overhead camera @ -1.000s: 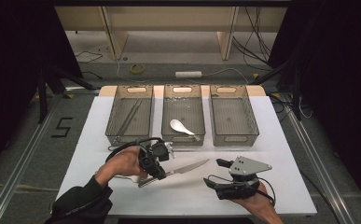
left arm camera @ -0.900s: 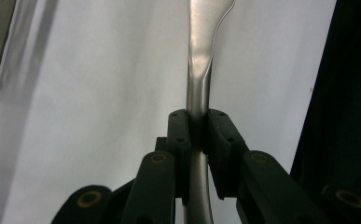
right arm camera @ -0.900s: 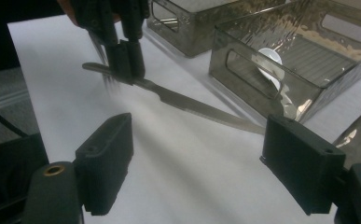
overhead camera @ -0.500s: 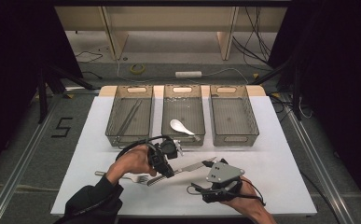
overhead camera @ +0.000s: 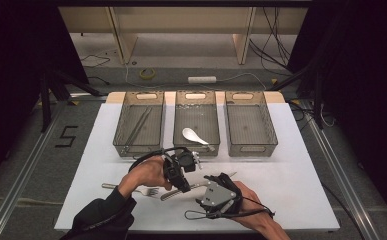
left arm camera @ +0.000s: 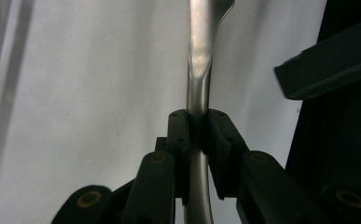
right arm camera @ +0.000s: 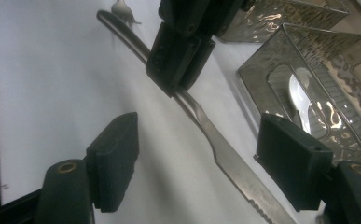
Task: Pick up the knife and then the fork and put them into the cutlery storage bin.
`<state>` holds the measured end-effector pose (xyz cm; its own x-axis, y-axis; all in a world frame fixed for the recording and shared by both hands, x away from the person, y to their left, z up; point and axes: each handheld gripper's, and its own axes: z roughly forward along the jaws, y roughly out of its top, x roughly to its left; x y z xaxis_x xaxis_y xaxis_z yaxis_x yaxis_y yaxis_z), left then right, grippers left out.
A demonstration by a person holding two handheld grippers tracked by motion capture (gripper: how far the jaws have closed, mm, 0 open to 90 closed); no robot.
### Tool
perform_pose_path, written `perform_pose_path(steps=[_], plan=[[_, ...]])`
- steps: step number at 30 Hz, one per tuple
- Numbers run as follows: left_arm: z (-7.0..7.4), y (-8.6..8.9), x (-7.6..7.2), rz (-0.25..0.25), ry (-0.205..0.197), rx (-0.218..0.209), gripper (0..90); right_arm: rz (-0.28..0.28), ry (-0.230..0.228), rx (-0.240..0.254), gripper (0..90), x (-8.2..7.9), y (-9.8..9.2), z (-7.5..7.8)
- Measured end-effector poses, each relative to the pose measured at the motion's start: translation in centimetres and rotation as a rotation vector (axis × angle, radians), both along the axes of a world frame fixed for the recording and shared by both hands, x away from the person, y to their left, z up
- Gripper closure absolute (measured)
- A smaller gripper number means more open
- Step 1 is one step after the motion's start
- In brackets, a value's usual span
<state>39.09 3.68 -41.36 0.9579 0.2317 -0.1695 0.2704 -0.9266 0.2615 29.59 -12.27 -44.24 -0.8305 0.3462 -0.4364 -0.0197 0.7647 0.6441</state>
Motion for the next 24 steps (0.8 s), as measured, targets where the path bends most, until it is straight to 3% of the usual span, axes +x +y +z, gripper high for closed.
perform_pose_path(steps=[2, 7, 8, 18, 24], plan=[[0.1, -0.1, -0.1, 0.007, -0.004, -0.003, 79.4, 0.012, -0.028, -0.026, 32.3, 0.1, 0.2, -0.2], [0.2, -0.3, -0.1, -0.007, -0.003, 0.014, 79.4, 0.022, -0.048, -0.06, 36.7, 0.0, 1.0, -0.4], [0.1, -0.4, -0.2, -0.014, -0.001, 0.016, 79.4, 0.022, -0.042, -0.077, 38.0, 0.0, 1.1, -0.4], [0.1, -1.2, -0.7, -0.027, -0.009, 0.041, 79.4, 0.051, -0.143, -0.226, 51.5, 0.0, 1.8, -1.3], [-0.1, -1.7, -1.1, -0.047, -0.006, 0.049, 79.4, 0.057, -0.158, -0.257, 58.8, -0.2, 2.1, -1.5]])
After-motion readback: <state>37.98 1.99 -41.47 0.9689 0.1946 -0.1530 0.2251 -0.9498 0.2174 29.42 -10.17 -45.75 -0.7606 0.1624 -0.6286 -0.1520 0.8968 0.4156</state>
